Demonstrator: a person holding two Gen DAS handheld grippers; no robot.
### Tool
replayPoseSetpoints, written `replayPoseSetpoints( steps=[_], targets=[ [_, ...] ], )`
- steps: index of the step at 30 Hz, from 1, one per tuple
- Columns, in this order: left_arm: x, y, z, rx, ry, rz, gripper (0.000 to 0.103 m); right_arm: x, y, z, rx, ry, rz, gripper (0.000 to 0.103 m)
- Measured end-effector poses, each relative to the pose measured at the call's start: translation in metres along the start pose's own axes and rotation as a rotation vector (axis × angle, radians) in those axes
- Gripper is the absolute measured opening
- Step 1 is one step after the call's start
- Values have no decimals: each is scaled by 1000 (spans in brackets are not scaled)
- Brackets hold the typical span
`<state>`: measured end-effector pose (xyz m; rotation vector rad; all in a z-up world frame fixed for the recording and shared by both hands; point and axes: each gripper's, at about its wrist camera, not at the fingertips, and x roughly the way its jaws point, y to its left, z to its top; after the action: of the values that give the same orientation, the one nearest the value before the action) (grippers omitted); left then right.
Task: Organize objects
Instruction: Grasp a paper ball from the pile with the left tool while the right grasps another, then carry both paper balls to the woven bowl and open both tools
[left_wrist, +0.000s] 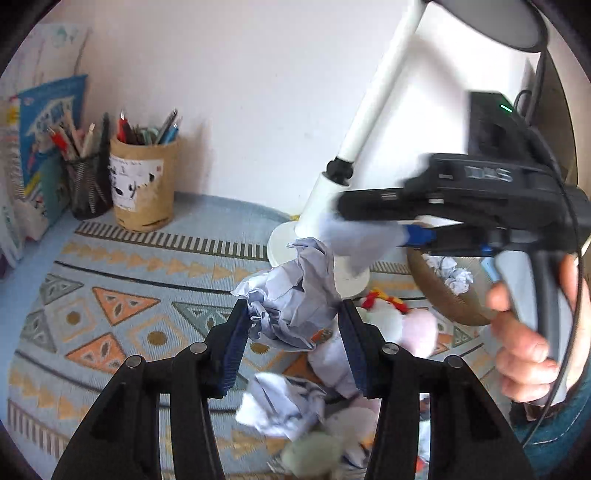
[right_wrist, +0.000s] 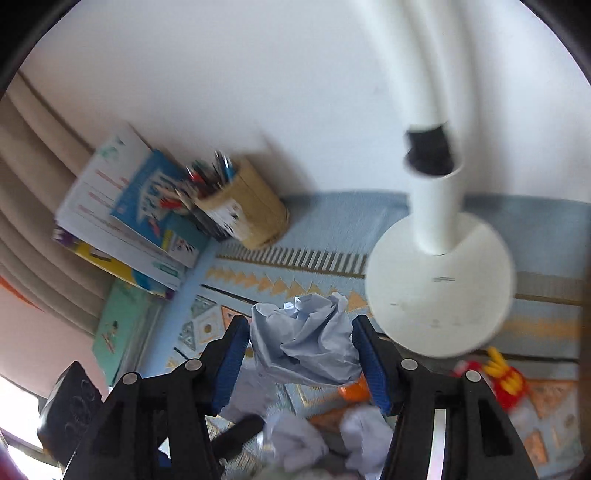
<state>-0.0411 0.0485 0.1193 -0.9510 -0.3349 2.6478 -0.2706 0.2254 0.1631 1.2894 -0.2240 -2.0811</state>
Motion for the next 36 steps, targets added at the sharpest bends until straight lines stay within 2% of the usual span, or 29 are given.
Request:
replayPoseSetpoints(
  steps=[5,9,13,15,19,23,26,29,31,32,33,34,35,36],
  targets=[
    [-44,-9,-13,-33,-90,59,46,-83,-9,-37,-19,-139,-13,57],
    [-66,-30,-22,-20,-128,60,46,-142,-22,-88,-28,-241,-105,57],
    [-68,-49,-25,-2,-122,26,46,-198,-65,-150,35,-315,-179,57],
    [-61,-64,-31,14,-107,10,46,-213,-87,-177,68,-327,-225,57],
    [-40,-102,-26,43,-67,-49,46,-231,-120,-205,144,-339,-281,57],
    [-14,-162,8,146,-52,-104,46,-278,-136,-196,183,-443,-314,58],
    [24,-201,32,197,-42,-3,48,-299,-139,-170,195,-515,-369,59],
    [71,-222,43,212,27,-9,48,-290,-152,-140,229,-508,-426,59],
    [92,-227,45,213,41,-17,51,-278,-165,-126,262,-489,-452,61],
    [102,-231,46,219,38,-21,55,-273,-172,-121,278,-487,-450,64],
    [110,-232,47,232,39,-31,73,-269,-181,-115,292,-487,-439,78],
    [117,-235,47,245,48,-42,84,-265,-186,-112,302,-481,-436,93],
    [121,-234,47,237,55,-51,97,-259,-194,-108,320,-460,-438,93],
    [123,-231,46,214,57,-65,98,-256,-199,-106,330,-451,-434,93]
  ],
)
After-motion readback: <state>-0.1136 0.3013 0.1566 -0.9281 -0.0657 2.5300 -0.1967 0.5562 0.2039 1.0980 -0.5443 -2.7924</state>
